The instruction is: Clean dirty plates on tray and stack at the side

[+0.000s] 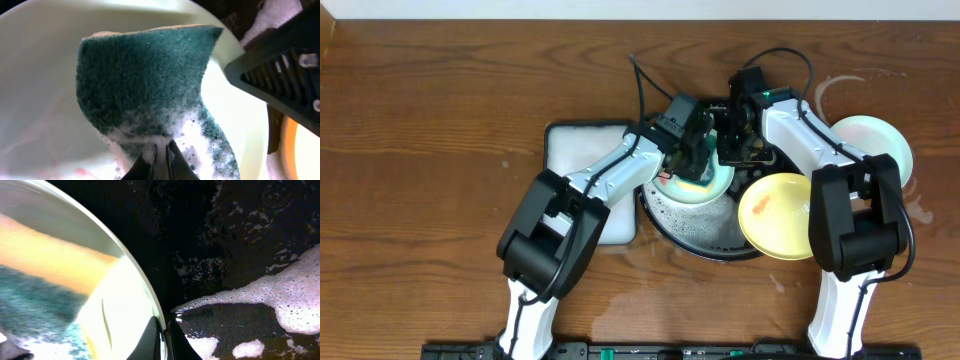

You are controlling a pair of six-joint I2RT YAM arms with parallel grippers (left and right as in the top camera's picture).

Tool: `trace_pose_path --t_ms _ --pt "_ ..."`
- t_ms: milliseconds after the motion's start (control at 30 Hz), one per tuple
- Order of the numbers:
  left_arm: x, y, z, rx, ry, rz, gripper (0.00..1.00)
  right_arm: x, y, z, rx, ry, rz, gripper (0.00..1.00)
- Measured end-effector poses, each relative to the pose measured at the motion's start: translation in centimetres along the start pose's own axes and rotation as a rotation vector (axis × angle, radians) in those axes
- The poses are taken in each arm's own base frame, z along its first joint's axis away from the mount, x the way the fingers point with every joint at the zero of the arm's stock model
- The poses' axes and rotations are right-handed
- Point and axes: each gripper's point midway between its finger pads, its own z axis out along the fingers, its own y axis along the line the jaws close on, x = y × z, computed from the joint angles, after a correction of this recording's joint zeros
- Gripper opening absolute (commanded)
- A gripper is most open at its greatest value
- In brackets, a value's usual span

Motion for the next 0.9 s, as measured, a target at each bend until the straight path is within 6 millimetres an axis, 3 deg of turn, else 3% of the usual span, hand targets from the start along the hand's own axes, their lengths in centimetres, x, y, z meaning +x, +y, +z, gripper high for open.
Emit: trace_pose_path --t_ms 33,100,133,333,467,600,900 --pt "0.0 0.2 -0.1 0.001 0.002 -0.011 0.17 0.0 0.0 0.0 0.000 0.000 0.000 0.01" --pt "0.0 0.6 -0.2 -0.002 0.003 -0.040 0.57 0.0 0.0 0.0 0.000 0.000 0.000 0.01" --pt "0.0 0.8 -0.3 -0.007 0.004 -0.047 0.72 0.0 0.0 0.0 0.000 0.000 0.000 0.01" --pt "0.0 2.9 -0.9 -0.051 0.010 -0.103 0.80 0.0 0.0 0.0 0.000 0.000 0.000 0.01" --pt "-0.3 2.6 -1.5 -0.053 -0.007 -0.099 0.79 0.0 0.0 0.0 0.000 0.000 0.000 0.01" --pt "-0.8 2.5 -1.7 -0.051 -0.026 -0.112 0.71 0.0 0.0 0.0 0.000 0.000 0.000 0.01" --pt "-1.2 1.1 -1.6 0.012 -0.039 -0.110 0.70 0.0 0.0 0.0 0.000 0.000 0.000 0.01"
